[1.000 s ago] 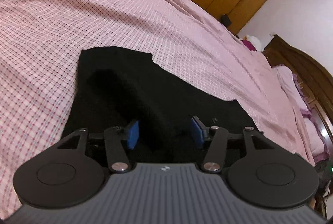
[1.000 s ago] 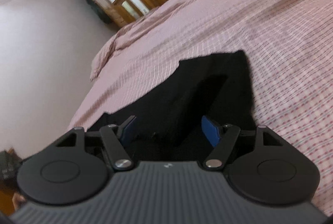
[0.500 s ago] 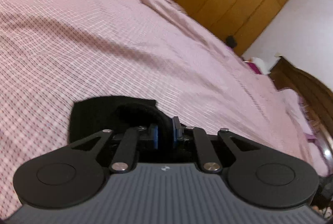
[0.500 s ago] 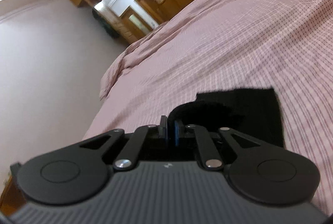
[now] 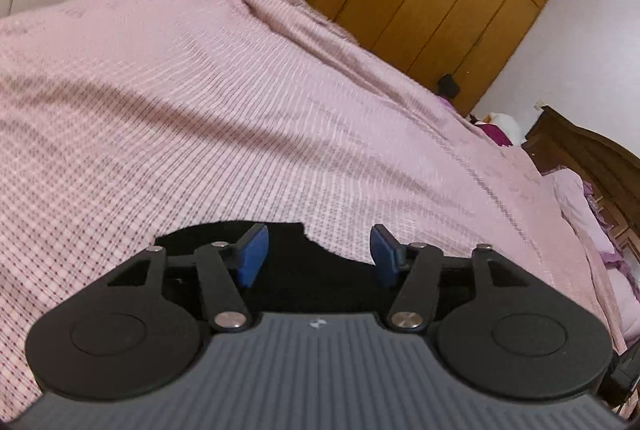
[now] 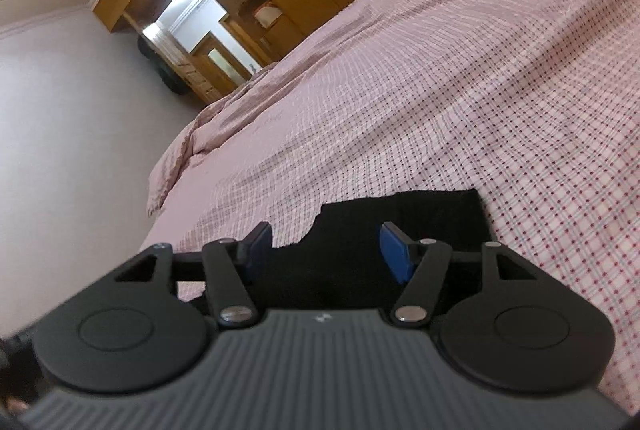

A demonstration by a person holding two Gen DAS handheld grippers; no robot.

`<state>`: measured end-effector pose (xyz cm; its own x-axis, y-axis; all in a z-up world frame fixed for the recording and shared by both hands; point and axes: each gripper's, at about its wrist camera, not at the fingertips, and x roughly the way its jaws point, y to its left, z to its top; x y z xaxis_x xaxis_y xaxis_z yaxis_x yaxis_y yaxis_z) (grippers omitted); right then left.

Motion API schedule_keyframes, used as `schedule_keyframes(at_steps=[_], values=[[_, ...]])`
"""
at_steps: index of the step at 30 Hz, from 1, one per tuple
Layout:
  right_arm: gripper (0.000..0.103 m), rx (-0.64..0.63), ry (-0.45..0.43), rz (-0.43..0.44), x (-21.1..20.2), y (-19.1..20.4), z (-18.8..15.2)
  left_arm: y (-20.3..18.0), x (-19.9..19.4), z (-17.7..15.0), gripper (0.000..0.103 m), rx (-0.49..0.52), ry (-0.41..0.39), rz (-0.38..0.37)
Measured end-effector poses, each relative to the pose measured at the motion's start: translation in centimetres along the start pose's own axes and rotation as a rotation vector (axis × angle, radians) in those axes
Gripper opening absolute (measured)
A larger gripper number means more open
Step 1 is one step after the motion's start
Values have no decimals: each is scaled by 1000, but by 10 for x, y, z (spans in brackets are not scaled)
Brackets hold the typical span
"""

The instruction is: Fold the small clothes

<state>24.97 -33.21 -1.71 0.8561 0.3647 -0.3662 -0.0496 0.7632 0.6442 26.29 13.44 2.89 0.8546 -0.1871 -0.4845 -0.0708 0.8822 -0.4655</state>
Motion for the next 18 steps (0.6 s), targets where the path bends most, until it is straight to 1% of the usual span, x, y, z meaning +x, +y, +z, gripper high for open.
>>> schedule_keyframes(at_steps=[2,5,7,10,12,14,15,16,17,18], values=[[63,-56,-8,8,-5,9,-2,-5,-4,-1,62,27,-1,-10],[63,-183,0,38,-8,25,-4,-14,-3,-10,62,92,9,-19],[63,-243,38,59,-4,34,-4,-18,2,-19,62,134,28,-15],[62,-261,107,57,11,37,-2,-20,17,-31,62,158,72,-2],[62,-268,166,34,26,34,-2,-17,31,-36,62,175,89,41],[60,-304,199,-43,42,31,-5,-9,49,-40,60,202,103,133],[59,-326,206,-84,49,28,-7,-5,56,-41,60,206,108,166],[59,-338,205,-113,56,25,-8,1,64,-41,60,205,109,184],[59,-340,204,-129,62,21,-7,4,68,-41,60,211,100,198],[59,-322,204,-120,66,17,-6,4,72,-40,60,232,90,244]])
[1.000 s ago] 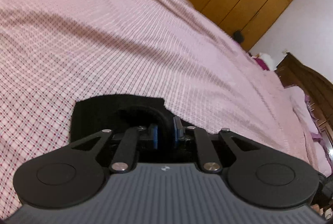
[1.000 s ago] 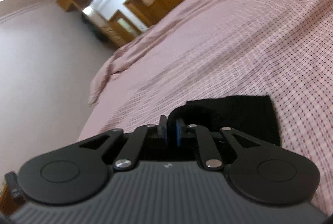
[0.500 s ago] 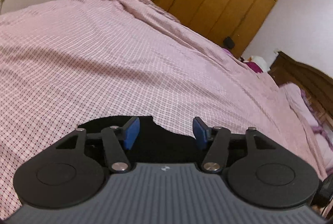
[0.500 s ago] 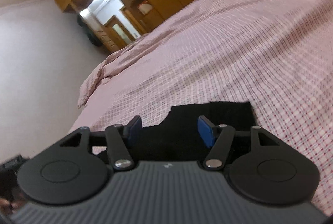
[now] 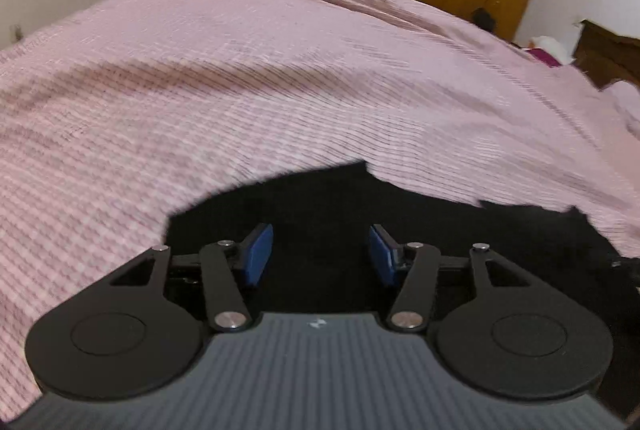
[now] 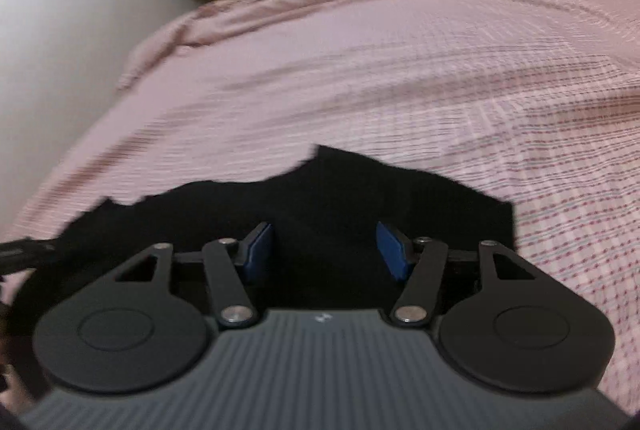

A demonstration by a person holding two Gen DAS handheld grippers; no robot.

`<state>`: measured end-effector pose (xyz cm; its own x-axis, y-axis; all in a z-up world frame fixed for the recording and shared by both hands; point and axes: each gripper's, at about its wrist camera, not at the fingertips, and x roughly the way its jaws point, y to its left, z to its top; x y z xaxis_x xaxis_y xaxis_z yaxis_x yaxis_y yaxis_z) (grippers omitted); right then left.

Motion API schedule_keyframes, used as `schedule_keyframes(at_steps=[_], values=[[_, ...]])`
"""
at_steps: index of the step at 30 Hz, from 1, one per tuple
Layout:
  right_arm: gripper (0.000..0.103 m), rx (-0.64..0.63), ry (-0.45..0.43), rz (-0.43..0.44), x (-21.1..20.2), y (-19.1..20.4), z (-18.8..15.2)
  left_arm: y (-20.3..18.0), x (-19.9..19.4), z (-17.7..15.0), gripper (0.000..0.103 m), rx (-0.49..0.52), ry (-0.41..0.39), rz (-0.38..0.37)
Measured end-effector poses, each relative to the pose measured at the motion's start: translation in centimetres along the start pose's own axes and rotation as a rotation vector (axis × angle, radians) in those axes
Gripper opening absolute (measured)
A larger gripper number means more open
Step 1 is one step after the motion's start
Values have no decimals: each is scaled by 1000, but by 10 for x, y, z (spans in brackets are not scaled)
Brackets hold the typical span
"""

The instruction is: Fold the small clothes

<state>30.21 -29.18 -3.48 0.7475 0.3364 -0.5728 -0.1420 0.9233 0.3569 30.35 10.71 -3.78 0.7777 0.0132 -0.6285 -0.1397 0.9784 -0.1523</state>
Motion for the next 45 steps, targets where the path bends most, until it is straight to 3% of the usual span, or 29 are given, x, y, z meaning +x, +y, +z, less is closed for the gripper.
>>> schedule_keyframes(at_steps=[1,6,10,12,16,19,20,24,28,34,37,39,45], values=[[59,17,-4,4,3,-3,2,0,5,1,60,12,4,30],[60,35,-8,19,5,-5,7,3,11,1,60,22,4,19],[62,120,-72,116,-15,-16,21,4,10,0,60,28,-3,8],[60,108,-73,91,-14,-18,29,4,10,0,60,29,-5,9],[40,15,41,42,11,-13,30,2,7,-1,60,41,-10,10],[11,-35,75,85,14,-5,24,2,7,-2,61,39,-14,5],[8,-74,65,95,11,-1,25,3,7,-2,61,37,-15,2],[7,-199,-74,-36,2,9,34,2,6,-3,61,40,-23,4],[8,-224,5,-74,28,6,33,0,6,-5,62,57,-29,10],[11,-149,13,-56,25,-7,31,0,7,-4,62,64,-25,9],[37,-92,-11,-63,9,-7,34,3,0,1,62,41,-14,-4],[60,-62,-53,-61,-8,-8,31,7,-8,5,62,23,-11,-10],[65,7,-92,-24,-59,-22,15,15,-40,8,62,54,-47,24]])
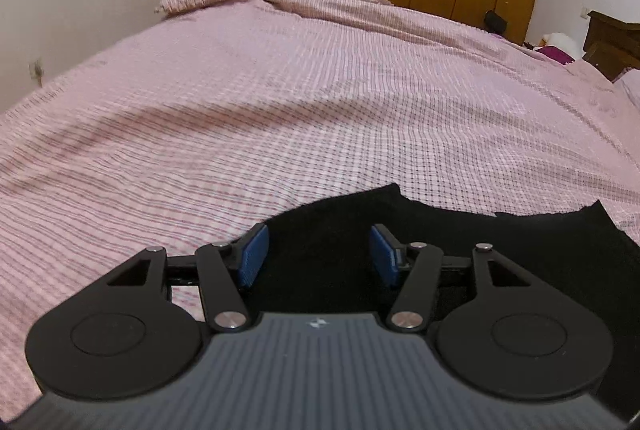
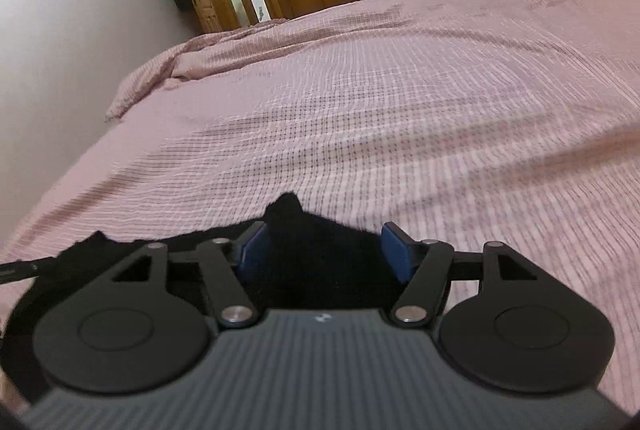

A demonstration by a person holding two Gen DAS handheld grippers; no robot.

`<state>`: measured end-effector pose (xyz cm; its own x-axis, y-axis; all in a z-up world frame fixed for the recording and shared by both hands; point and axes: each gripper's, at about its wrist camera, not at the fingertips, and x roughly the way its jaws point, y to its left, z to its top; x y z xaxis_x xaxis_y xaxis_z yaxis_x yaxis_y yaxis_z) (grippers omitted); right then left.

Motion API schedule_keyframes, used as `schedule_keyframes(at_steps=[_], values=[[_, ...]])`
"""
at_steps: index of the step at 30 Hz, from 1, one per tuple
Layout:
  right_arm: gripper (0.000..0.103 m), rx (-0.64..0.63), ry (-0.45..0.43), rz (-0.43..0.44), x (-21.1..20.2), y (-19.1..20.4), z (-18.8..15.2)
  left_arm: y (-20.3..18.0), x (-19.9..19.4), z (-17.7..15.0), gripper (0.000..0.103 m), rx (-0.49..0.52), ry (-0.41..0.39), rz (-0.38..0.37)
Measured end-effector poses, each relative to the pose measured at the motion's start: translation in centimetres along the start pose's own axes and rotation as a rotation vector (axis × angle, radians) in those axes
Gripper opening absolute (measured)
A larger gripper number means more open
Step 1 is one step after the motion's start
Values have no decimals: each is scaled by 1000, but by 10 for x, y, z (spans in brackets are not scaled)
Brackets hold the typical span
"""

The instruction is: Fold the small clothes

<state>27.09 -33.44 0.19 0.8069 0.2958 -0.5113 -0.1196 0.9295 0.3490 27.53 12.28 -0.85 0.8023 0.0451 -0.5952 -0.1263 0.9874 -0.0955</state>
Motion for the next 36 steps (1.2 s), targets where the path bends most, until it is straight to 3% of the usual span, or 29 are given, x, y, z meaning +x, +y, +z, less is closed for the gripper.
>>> schedule_keyframes(at_steps=[5,8,14,24,30,36], values=[[65,98,-7,-7,-30,-20,-19,5,-26,-5,62,-4,4,-18],[73,151,-7,-16,-42,-31,-31,1,-39,-10,62,8,10,-29],[74,224,35,40,-47,-40,-54,-14,-55,-28,63,14,66,-59],[74,243,7,88,-46,-24,-89,-30,-63,-46,65,59,93,12],[74,307,1,123,-51,-22,-97,-32,-75,-52,72,81,136,59],[74,346,-35,155,-41,-27,-101,-20,-65,-60,79,-6,171,61]])
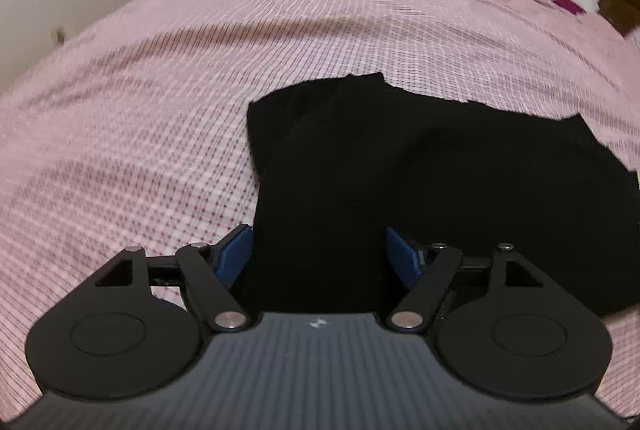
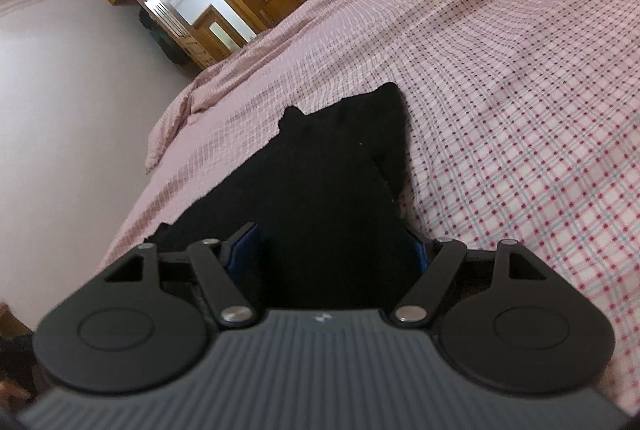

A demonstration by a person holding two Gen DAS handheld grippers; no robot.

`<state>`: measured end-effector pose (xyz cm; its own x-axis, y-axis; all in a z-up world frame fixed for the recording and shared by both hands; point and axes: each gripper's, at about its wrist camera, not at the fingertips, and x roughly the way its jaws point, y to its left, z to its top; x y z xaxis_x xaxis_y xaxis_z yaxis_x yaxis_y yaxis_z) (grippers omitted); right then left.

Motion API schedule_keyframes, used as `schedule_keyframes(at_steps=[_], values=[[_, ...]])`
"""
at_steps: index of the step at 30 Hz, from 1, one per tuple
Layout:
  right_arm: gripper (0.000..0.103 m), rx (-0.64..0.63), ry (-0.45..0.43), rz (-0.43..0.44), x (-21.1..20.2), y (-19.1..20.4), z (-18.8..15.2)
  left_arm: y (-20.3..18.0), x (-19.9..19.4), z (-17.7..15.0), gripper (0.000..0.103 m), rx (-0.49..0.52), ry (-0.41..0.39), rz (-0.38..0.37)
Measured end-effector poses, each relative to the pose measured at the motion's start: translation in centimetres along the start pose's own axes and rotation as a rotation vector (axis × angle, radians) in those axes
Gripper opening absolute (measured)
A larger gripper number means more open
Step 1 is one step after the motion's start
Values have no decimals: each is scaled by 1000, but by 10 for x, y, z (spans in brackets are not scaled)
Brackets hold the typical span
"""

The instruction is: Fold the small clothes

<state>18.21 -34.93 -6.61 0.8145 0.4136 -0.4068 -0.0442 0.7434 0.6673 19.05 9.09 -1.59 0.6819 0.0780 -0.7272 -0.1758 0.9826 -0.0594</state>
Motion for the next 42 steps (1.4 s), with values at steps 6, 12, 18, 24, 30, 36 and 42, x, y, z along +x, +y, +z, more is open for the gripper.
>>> schedule_keyframes(at_steps=[6,12,18,24,30,36,42], values=[[75,5,-14,22,2,1,-1,1,3,1,81,-15,16,-7],[59,4,-5,23,11,5,-1,0,4,1,82,-16,24,-9],[29,96,-12,73,11,-3,-1,2,1,3,82,-21,32,-15],[29,141,-25,106,8,1,2,6,-5,3,82,-15,36,-19],[36,161,-11,45,19,-3,2,10,-9,2,82,-21,44,-20],[39,159,-37,58,24,-4,1,11,-12,1,82,-24,42,-20],[28,154,-73,85,15,1,3,17,-20,1,82,-18,29,-14]])
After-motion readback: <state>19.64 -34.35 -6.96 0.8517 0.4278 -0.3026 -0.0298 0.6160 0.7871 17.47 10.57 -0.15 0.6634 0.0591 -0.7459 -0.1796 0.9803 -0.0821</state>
